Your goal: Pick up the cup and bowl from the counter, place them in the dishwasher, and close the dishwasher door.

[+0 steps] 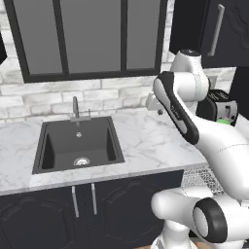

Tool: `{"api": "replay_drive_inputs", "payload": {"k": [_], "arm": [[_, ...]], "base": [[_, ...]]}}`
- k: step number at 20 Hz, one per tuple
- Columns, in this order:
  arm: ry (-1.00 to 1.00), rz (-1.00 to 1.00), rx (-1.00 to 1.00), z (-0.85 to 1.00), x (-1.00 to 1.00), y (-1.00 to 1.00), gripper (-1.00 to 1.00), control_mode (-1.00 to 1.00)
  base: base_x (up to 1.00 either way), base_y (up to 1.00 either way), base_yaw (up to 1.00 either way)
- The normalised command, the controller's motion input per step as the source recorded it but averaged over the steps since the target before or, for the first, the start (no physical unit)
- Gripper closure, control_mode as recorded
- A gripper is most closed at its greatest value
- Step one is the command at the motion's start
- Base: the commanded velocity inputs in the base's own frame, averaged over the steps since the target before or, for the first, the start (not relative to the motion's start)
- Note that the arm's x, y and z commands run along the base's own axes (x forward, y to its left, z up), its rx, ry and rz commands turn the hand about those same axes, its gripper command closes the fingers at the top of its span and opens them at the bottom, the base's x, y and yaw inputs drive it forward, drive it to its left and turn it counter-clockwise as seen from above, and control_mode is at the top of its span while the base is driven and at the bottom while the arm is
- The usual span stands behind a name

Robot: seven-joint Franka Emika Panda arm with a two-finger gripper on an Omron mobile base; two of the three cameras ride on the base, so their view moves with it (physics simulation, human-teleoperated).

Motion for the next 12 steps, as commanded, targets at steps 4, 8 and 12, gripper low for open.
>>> {"api": "replay_drive_inputs", "payload": {"k": [4,8,12], "arm": [[0.0,0.0,0.0,-0.02,-0.07,-0.02,-1.0,-1.0],[0.0,0.0,0.0,-0.09,-0.18,-0.04,-1.0,-1.0],[0.0,0.0,0.0,-0.12,-0.31,-0.05,-1.0,-1.0]], "base": [[0.0,0.0,0.0],[0.0,0.0,0.0],[0.0,0.0,0.0]]}}
